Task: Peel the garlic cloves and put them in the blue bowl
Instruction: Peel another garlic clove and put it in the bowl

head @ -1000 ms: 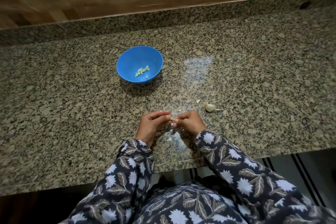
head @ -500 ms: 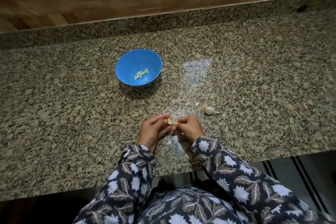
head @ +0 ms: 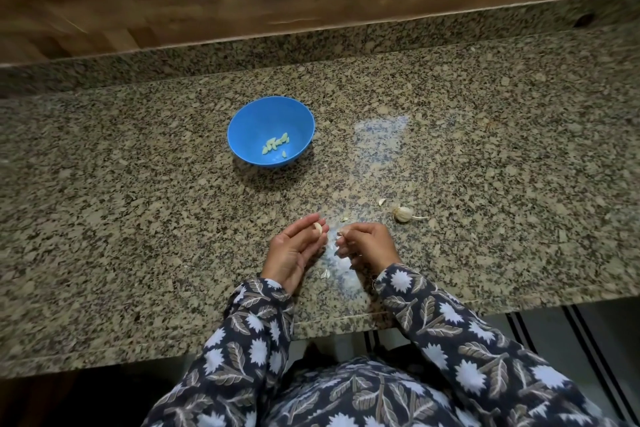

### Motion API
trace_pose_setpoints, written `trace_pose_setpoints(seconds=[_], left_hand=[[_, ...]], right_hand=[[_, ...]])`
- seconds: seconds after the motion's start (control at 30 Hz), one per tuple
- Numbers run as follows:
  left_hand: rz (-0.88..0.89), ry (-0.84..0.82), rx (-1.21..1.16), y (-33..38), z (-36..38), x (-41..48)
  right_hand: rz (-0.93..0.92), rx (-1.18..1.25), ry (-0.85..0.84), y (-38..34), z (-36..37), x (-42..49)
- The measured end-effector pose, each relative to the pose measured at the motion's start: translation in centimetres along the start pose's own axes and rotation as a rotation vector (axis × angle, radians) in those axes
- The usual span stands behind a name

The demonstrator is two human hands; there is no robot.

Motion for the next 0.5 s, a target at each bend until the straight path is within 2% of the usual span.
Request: trace_pose_setpoints(seconds=[0.1,0.3,0.5], left_hand=[[0.04,0.018,0.104,0.6,-0.3,-0.1],[0.054,0.056,0.118,0.4,-0.3,-0.4],[0.054,0.103,0.105,-0.4,0.2,-0.6]], right_hand=[[-0.053,-0.104,0.001,-0.4,-0.3,-0.2],[-0.225,-0.4,0.002,-0.7,-0.6,0.2],[-0.277,-0.281,0.006,-1.4,0.2,-0.2]])
Point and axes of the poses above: each hand's wrist, its own x-axis towards the middle knuckle, its own z-axis out of the palm, y = z × x, the point moved 8 cm from there along x, towards the middle knuckle, and after that the axes turned 3 degrees about -z, right-handed, at the moved point
